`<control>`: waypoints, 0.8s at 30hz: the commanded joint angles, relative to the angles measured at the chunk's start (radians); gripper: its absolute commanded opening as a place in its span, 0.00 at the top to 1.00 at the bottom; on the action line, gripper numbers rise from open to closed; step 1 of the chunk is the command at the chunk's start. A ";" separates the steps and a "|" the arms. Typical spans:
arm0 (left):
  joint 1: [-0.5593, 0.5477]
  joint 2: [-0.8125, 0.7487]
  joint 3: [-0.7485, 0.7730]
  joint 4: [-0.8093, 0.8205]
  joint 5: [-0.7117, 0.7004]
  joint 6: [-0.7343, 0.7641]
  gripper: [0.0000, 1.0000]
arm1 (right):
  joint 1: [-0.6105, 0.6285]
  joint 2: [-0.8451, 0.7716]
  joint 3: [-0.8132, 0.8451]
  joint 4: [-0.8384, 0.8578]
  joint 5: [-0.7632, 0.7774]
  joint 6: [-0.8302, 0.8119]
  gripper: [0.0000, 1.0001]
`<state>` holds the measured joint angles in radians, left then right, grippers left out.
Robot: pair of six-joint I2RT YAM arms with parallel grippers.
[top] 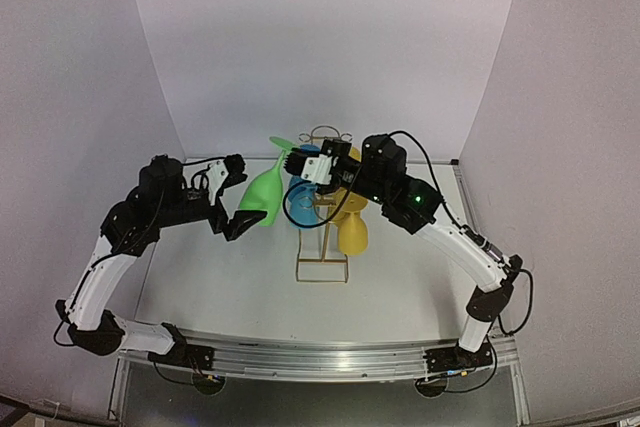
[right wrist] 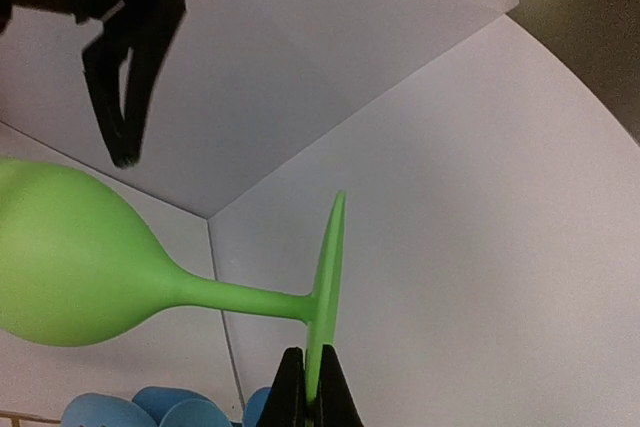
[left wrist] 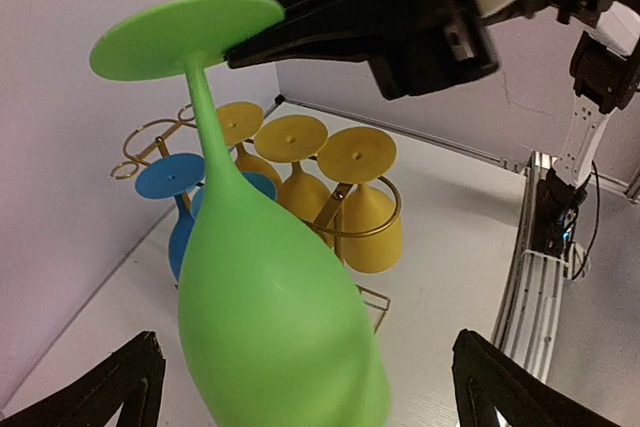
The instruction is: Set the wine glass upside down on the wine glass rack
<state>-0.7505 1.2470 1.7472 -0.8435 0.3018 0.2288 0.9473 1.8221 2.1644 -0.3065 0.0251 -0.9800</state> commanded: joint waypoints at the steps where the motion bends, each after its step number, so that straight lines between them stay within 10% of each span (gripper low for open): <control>1: 0.022 0.025 0.070 -0.047 0.097 -0.156 0.00 | 0.034 -0.075 -0.013 0.065 -0.081 -0.054 1.00; 13: 0.025 0.030 -0.002 -0.021 0.206 -0.172 0.01 | 0.061 -0.097 -0.032 0.120 -0.110 -0.058 1.00; 24: 0.040 0.003 -0.059 0.038 0.292 -0.218 0.35 | 0.061 -0.100 -0.046 0.137 -0.127 -0.057 1.00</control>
<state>-0.7217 1.2806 1.6918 -0.8678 0.5432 0.0363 1.0042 1.7687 2.1166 -0.2256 -0.0832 -1.0431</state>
